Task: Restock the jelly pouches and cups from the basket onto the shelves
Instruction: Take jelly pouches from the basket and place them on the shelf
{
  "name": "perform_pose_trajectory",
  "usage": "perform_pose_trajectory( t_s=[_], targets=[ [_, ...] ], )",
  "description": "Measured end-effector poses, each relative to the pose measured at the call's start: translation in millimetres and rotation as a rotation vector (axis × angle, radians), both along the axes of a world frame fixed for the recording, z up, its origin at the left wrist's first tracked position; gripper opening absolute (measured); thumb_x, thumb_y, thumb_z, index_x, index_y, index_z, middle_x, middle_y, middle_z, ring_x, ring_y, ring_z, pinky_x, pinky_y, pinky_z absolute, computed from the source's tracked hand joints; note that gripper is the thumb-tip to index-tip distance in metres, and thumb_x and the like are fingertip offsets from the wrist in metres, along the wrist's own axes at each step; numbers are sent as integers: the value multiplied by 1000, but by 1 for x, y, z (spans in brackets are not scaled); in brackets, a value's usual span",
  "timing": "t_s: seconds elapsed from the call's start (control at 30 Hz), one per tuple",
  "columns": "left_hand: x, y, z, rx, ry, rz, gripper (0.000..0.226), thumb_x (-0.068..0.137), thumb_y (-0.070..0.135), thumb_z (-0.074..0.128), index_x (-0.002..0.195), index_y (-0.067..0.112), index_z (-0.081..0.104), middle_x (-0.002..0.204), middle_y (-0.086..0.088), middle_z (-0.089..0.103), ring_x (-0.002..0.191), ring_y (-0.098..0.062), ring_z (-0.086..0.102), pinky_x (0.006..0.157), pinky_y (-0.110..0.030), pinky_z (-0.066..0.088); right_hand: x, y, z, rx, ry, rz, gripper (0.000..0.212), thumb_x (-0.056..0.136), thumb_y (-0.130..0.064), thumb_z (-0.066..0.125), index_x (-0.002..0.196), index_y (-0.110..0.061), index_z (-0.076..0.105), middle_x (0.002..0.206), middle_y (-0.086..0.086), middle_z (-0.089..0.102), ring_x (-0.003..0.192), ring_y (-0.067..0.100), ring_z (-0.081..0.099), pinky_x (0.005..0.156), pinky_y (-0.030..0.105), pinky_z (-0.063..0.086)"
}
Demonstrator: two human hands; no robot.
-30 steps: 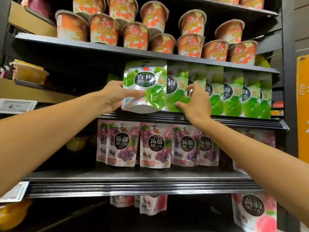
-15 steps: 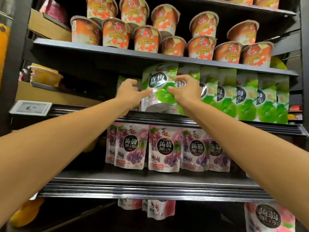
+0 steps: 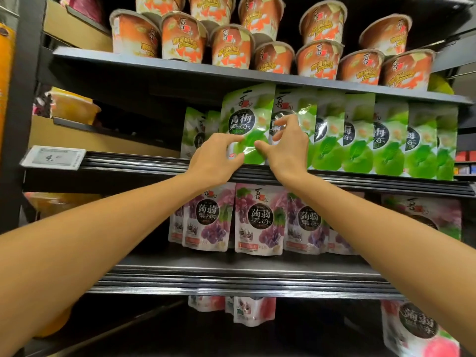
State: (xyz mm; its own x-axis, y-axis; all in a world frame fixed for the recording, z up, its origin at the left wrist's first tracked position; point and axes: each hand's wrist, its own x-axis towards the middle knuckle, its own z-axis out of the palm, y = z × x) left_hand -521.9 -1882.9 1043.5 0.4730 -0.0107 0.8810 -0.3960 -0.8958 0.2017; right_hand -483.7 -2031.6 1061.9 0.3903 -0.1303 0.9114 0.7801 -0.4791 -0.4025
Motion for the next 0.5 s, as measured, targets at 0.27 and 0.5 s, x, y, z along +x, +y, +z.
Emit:
perform_pose_trajectory(
  t_s=[0.27, 0.5],
  targets=[
    [-10, -4, -10, -9, -64, -13, 38, 96, 27, 51, 133, 23, 56, 141, 0, 54, 132, -18, 47, 112, -45, 35, -3, -12, -22, -78, -47, -18, 23, 85, -19, 75, 97, -17, 55, 73, -6, 53, 67, 7, 51, 57, 9, 37],
    [-42, -3, -39, -45, -174, -145, 22, 93, 16, 55, 112, 19, 66, 118, 3, 63, 116, -14, 53, 100, -27, 39, -30, -14, -60, -127, -71, 7, 8, 89, -19, 67, 93, -17, 60, 75, -6, 57, 65, 5, 49, 60, 9, 34]
  ],
)
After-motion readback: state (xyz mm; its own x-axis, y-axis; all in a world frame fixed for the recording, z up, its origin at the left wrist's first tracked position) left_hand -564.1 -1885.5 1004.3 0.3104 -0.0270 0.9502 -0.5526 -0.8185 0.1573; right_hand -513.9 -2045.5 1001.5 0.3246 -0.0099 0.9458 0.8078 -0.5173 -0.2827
